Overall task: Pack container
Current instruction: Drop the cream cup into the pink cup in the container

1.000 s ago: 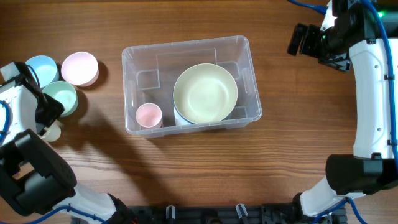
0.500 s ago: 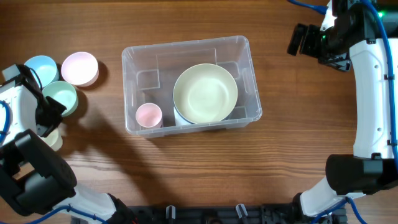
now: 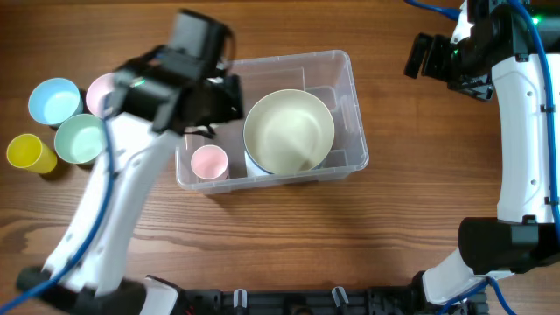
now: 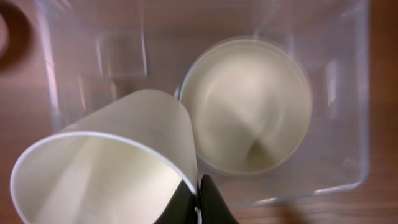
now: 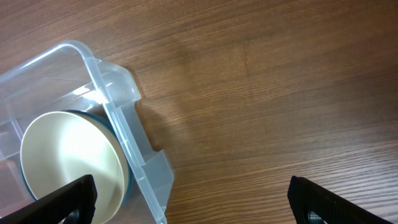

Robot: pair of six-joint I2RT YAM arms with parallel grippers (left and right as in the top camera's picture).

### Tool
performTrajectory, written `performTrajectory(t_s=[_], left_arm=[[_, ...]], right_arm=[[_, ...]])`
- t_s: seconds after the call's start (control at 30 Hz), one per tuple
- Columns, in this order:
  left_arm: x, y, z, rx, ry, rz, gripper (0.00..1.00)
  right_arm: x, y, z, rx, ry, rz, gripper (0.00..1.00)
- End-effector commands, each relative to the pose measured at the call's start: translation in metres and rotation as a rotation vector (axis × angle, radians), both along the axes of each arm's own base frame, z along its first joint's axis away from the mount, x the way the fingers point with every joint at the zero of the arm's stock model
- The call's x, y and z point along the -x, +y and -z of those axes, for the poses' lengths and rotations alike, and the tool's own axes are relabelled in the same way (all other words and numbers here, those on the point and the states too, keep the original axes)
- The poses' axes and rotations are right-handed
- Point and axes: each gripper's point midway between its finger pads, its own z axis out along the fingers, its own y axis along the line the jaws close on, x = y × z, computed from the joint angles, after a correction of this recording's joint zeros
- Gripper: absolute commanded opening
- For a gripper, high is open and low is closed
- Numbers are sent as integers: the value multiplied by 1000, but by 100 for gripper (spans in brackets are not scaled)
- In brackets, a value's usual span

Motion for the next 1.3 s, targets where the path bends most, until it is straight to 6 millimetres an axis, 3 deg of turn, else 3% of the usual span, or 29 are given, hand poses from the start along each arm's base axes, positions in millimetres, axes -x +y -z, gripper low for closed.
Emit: performTrajectory(t_s=[0.0,0.1,0.33,0.73,0.77,0.8,0.93,0.97,1.07,1.13,1.17,1.2,1.23,1.27], left_arm=[[8,-6,44,-78,184,21,4],[13,2,60,-115,265,6,4],[26,18,67,-148,341,-24,4],[36,23,125,-180,416,-27,4],[36,23,125,-180,415,-26,22],[34,23,125,-182,407,-19,51],[22,29,110,-212,335,-34,64],[12,33,86,-222,251,-49,64],[-6,67,26,-252,60,-154,72],[-15,120,-3,-209,-29,-326,73],[-17,140,-6,-202,-38,-391,74],[-19,175,-7,-196,-42,-498,75],[-21,196,-4,-197,-38,-560,76],[-23,232,6,-200,-9,-648,75]], right_arm=[[-1,4,6,-7,21,-20,100],[0,4,6,-7,24,-20,100],[0,4,7,-7,26,-21,100],[2,3,7,1,31,-18,100],[2,3,7,0,31,-18,100],[2,3,7,0,31,-18,100],[2,3,7,0,31,-18,100],[2,3,7,0,31,-18,100],[2,3,7,0,32,-18,100],[2,3,7,0,32,-18,100],[2,3,7,0,32,-18,100],[2,3,7,0,32,-18,100],[2,3,7,0,32,-18,100],[2,3,7,0,32,-18,100]])
